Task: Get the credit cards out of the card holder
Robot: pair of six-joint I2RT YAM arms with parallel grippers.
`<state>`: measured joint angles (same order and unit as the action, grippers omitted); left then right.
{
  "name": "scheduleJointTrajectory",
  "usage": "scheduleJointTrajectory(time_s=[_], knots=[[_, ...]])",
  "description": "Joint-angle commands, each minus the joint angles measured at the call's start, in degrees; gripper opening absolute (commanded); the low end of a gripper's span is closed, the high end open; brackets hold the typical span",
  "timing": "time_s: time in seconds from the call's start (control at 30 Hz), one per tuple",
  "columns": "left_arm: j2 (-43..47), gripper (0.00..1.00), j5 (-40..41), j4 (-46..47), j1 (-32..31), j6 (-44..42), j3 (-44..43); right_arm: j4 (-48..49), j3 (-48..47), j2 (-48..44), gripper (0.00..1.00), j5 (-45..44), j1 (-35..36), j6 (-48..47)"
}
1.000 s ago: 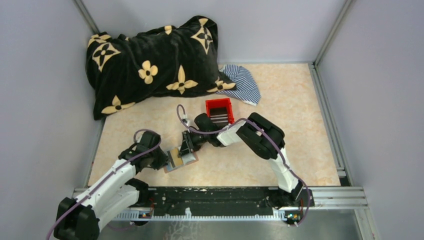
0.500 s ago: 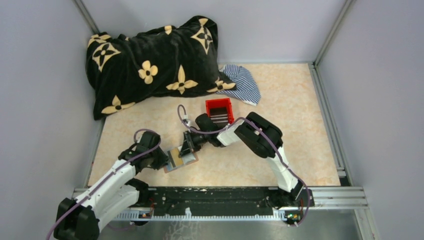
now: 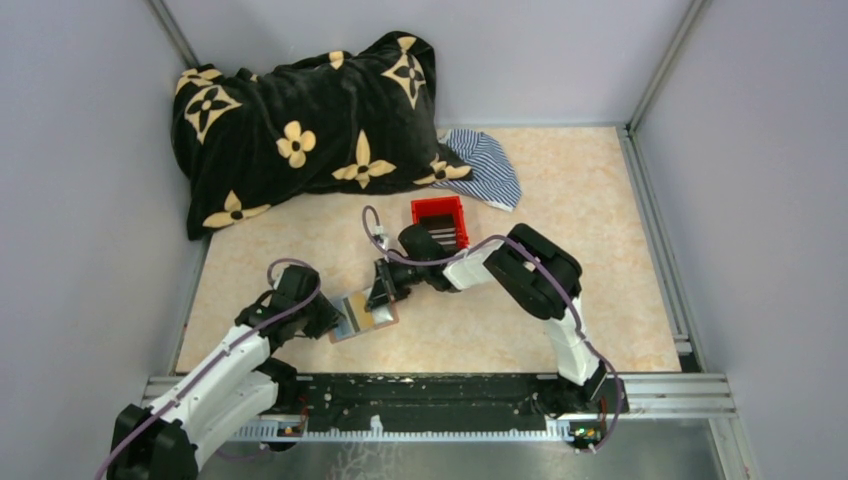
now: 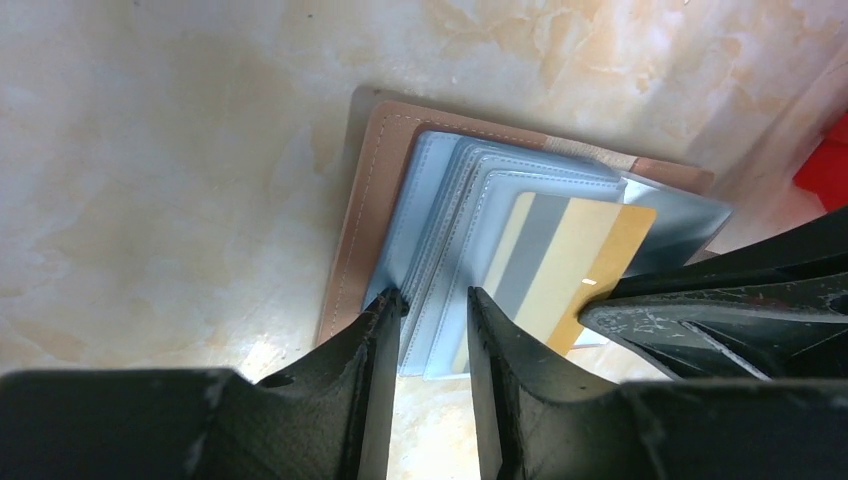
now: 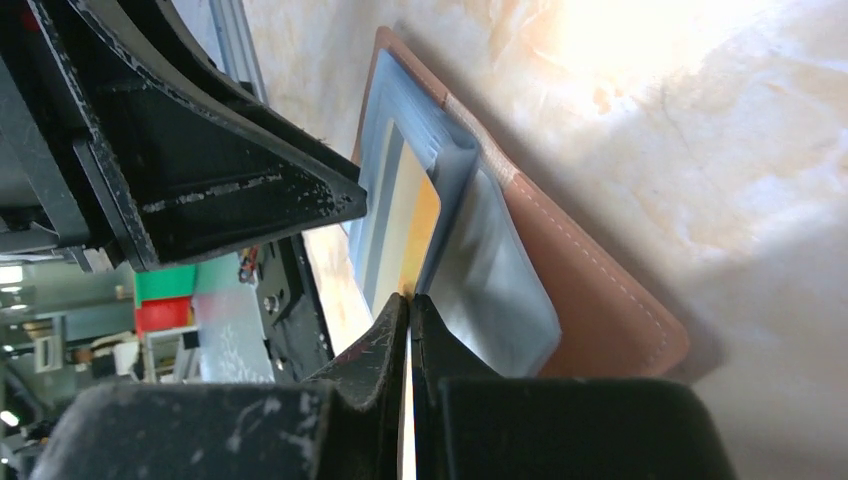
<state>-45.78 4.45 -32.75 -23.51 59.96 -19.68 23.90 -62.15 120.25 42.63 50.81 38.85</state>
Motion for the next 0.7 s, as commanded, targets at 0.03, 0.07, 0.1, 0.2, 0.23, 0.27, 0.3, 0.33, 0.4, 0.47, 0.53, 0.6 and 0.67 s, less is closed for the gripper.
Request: scheduleJointTrajectory(time_s=[0.03, 0.07, 0.1, 0.2, 0.23, 0.27, 0.3, 0.33, 0.4, 0.47, 0.53, 0.6, 0.67], knots=[[0.29, 0.38, 2.11, 2.26, -0.3, -0.17, 2.32, -5.01, 0.41, -5.46, 0.0, -2.59, -1.21, -6.83], [0.33, 0.38, 2.19, 2.27, -0.31, -0.32, 2.24, -5.97, 0.37, -5.88, 0.0, -3.16, -1.34, -7.44], [0.38, 0.38, 2.19, 2.19, -0.27, -0.42, 2.2, -7.14, 0.11, -6.35, 0.0, -3.86, -1.45, -8.34], [0.78, 0.39, 2.1, 2.46, -0.31, -0.54, 2.4, -10.78, -0.56, -7.58, 0.0, -6.31, -1.85, -10.66], [0.97, 0.39, 2.0, 2.72, -0.23, -0.62, 2.56, -11.87, -0.75, -7.91, 0.0, -7.15, -2.14, -11.28], [1.15, 0.39, 1.92, 2.83, -0.28, -0.62, 2.68, -12.84, -0.84, -8.23, 0.0, -7.89, -2.5, -11.76], [1.4, 0.39, 1.82, 3.02, -0.29, -0.7, 2.84, -13.99, -0.96, -8.7, 0.0, -8.65, -2.78, -12.39], [1.53, 0.39, 1.87, 3.04, -0.29, -0.7, 2.89, -15.27, -0.99, -9.25, 0.0, -9.61, -3.13, -13.25], [1.86, 0.39, 1.99, 3.09, -0.28, -0.72, 2.89, -16.95, -0.86, -10.86, 0.0, -10.64, -3.87, -14.37], [2.22, 0.39, 2.05, 3.34, -0.31, -0.86, 2.97, -17.17, 0.32, -13.68, 0.0, -11.94, -4.57, -15.06], [2.74, 0.39, 2.0, 3.68, -0.31, -1.35, 3.11, -18.56, 0.43, -16.45, 0.0, -12.82, -5.08, -16.62], [3.17, 0.39, 1.98, 4.02, -0.27, -1.47, 3.36, -20.82, 0.01, -18.73, 0.0, -13.57, -5.19, -18.49], [3.48, 0.39, 1.82, 4.47, -0.31, -1.68, 3.57, -22.08, -0.33, -20.38, 0.0, -13.64, -5.26, -19.74]])
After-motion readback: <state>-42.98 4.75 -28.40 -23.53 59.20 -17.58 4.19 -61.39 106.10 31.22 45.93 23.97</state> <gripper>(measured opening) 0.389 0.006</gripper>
